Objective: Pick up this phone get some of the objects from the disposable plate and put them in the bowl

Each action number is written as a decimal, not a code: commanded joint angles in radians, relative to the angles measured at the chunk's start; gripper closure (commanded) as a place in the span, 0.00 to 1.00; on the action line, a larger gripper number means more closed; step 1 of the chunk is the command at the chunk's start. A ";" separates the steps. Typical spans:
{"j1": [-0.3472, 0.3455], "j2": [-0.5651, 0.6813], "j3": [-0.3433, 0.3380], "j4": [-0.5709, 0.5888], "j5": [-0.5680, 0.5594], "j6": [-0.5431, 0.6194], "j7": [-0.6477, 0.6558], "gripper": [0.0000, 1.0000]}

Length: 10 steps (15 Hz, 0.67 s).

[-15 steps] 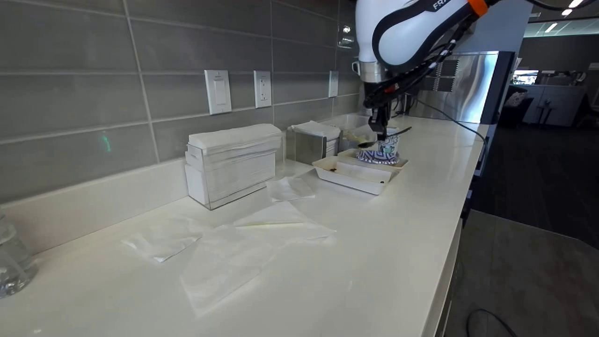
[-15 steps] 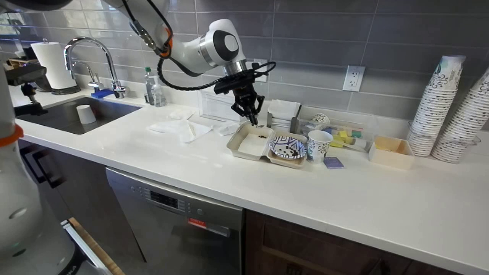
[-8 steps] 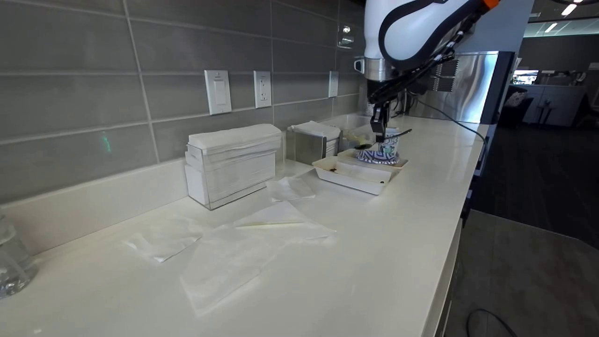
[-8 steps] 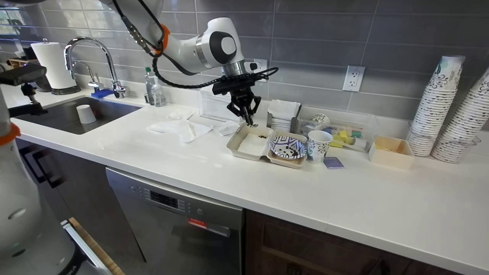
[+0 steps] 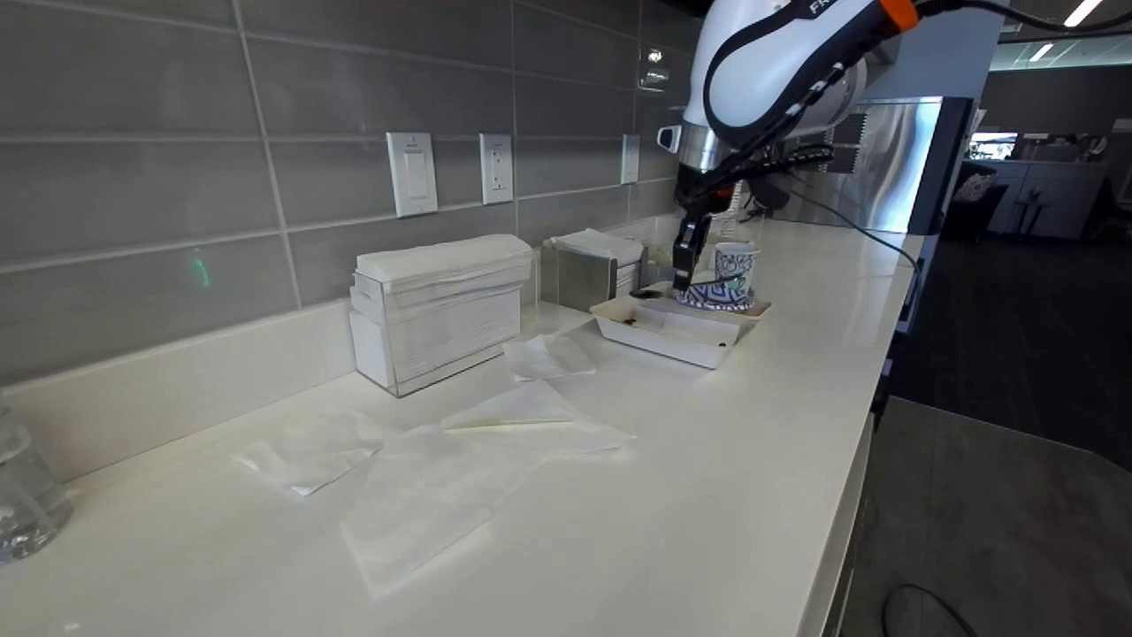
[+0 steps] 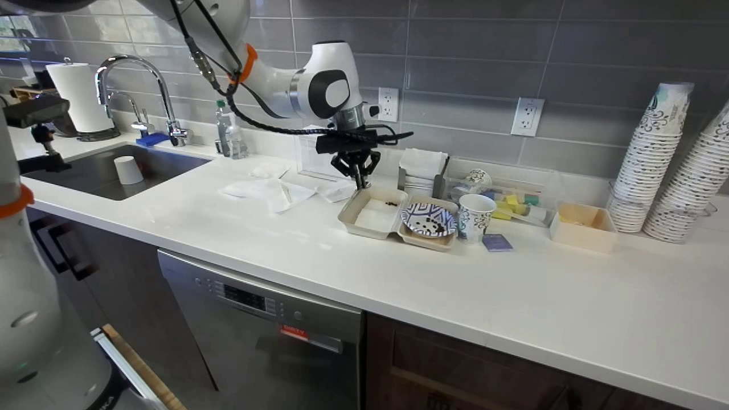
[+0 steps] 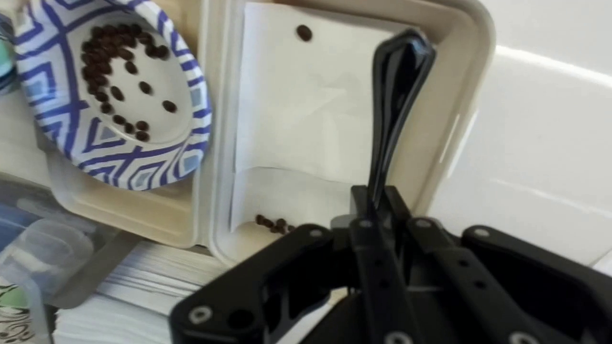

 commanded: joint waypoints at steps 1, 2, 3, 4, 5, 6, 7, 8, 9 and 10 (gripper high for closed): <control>-0.027 0.017 0.018 -0.011 0.115 -0.004 -0.109 0.98; -0.029 0.023 0.014 -0.008 0.117 -0.004 -0.109 0.98; -0.034 0.025 0.012 -0.009 0.126 0.008 -0.118 0.98; -0.039 0.026 0.010 -0.013 0.130 0.031 -0.121 0.98; -0.041 0.029 0.006 -0.018 0.122 0.064 -0.116 0.98; -0.046 0.035 0.007 -0.021 0.124 0.080 -0.119 0.98; -0.049 0.041 0.008 -0.025 0.126 0.108 -0.120 0.98; -0.053 0.051 0.013 -0.031 0.132 0.141 -0.125 0.98; -0.058 0.060 0.019 -0.036 0.144 0.163 -0.134 0.98; -0.061 0.073 0.024 -0.044 0.150 0.193 -0.137 0.98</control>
